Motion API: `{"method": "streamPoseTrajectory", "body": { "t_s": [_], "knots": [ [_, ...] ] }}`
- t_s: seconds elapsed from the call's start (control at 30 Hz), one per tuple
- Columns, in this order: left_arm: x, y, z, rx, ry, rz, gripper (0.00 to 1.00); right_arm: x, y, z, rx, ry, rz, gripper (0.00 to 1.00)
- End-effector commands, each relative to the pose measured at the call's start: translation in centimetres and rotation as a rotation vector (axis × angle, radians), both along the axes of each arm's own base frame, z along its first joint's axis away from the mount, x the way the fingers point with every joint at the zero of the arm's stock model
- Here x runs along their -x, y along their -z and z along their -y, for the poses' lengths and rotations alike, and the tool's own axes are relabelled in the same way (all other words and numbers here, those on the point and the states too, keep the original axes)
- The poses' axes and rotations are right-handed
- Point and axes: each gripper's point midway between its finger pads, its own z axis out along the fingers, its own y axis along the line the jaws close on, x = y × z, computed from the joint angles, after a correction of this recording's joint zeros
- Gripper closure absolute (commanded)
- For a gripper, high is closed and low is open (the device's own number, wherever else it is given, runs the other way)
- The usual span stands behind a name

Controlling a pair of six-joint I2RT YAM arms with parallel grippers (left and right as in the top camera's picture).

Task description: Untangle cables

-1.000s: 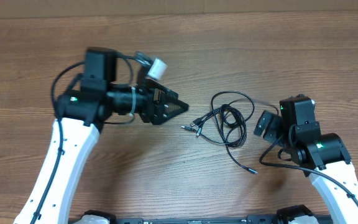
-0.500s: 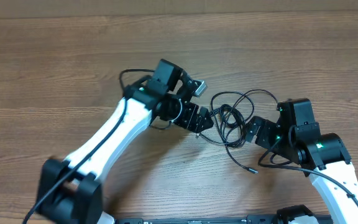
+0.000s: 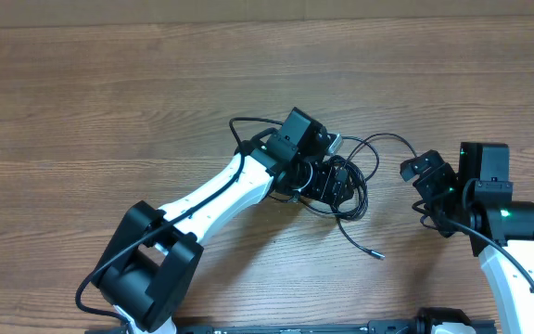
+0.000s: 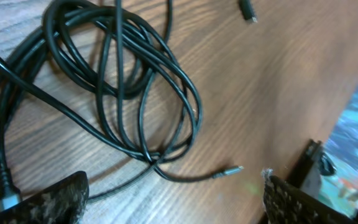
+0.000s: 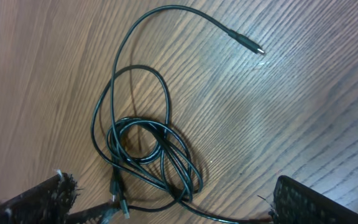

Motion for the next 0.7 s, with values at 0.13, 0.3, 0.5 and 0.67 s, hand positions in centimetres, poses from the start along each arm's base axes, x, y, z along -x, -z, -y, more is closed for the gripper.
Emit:
{"method": "streamPoseTrajectory", "body": {
  "t_s": [0.13,0.3,0.5,0.67],
  "knots": [
    [-0.9,6.5,0.1,-0.097,-0.090,-0.088,0.15,-0.7,-0.7,-0.4,-0.027,-0.006,0.036,0.00],
    [-1.6,7.8,0.6,-0.089,-0.092,-0.073,0.16,-0.7,-0.7,-0.4,-0.026,-0.006,0.037,0.00],
    [-2.5,8.4,0.3,-0.143,-0.122,0.002,0.10,-0.8,-0.8,-0.3,-0.025,-0.006,0.044,0.00],
    [-1.8,8.6,1.8,-0.109,-0.086,0.005,0.30,-0.8,-0.8,-0.4,-0.025,-0.006,0.046,0.00]
  ]
}}
